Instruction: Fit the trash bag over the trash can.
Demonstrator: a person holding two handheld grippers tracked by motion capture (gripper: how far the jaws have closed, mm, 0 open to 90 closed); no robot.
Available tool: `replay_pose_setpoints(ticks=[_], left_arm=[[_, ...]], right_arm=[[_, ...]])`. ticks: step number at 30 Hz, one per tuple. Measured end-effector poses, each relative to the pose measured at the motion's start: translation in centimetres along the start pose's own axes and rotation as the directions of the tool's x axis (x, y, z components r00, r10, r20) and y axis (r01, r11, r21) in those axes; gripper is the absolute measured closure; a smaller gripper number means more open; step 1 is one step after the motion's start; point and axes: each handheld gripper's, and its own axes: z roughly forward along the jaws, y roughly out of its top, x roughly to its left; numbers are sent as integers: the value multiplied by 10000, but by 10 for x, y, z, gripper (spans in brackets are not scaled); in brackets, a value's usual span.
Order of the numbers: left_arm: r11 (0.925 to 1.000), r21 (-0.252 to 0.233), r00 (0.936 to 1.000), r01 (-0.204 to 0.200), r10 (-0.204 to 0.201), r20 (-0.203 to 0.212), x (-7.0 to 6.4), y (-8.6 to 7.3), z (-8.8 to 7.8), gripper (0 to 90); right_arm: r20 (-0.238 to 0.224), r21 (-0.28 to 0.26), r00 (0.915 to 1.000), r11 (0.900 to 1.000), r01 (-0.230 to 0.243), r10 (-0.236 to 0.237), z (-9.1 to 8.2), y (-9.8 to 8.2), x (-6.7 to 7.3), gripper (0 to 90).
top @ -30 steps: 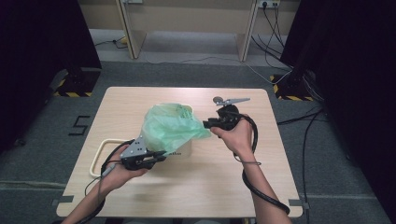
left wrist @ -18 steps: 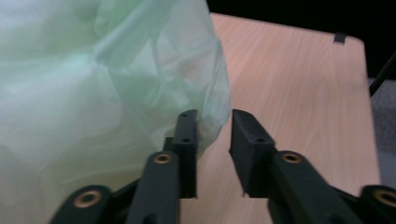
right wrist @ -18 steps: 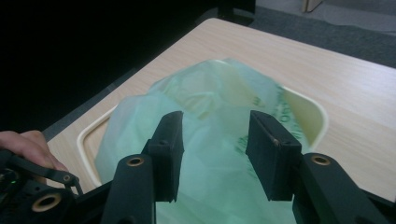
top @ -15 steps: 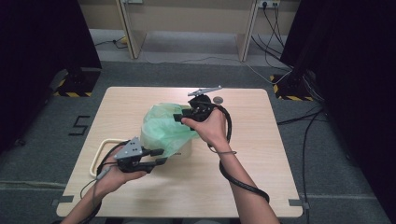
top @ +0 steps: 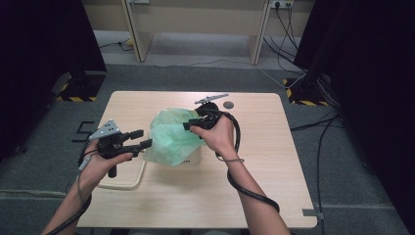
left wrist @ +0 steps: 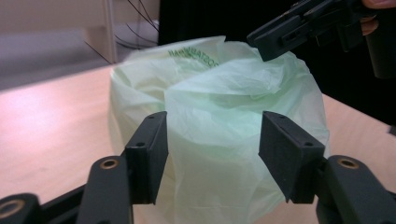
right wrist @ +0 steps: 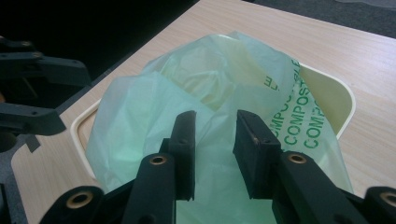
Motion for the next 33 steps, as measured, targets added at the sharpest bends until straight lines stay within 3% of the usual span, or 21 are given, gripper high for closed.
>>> replay_pose_setpoints(ticks=[2,6,9,16,23,27,33], left_arm=[[9992,194,9989,361,-366,306,4,-2,6,396],[9941,614,9950,898,-923,377,12,-6,15,427],[9914,698,9926,1111,-1141,408,14,-7,17,557],[9967,701,9984,404,-430,359,8,-2,11,815],[9989,310,9962,-356,330,809,-11,9,2,894],[9972,139,9865,-731,702,1480,-29,11,3,896],[9907,421,9582,-1298,1144,2622,-60,6,15,896]], right_arm=[[-17,23,10000,10000,-10,10,1,-1,0,723],[-84,129,9999,9999,-60,62,2,-2,0,803],[-96,89,9999,9999,-78,79,2,-3,0,865],[11,-17,9999,9999,-138,138,-1,-4,-2,900],[320,-408,9993,9990,-194,207,-9,-2,-5,900],[669,-648,9972,9975,-290,334,-19,-3,-10,900],[1097,-746,9914,9952,-631,711,-32,-11,-26,900]])
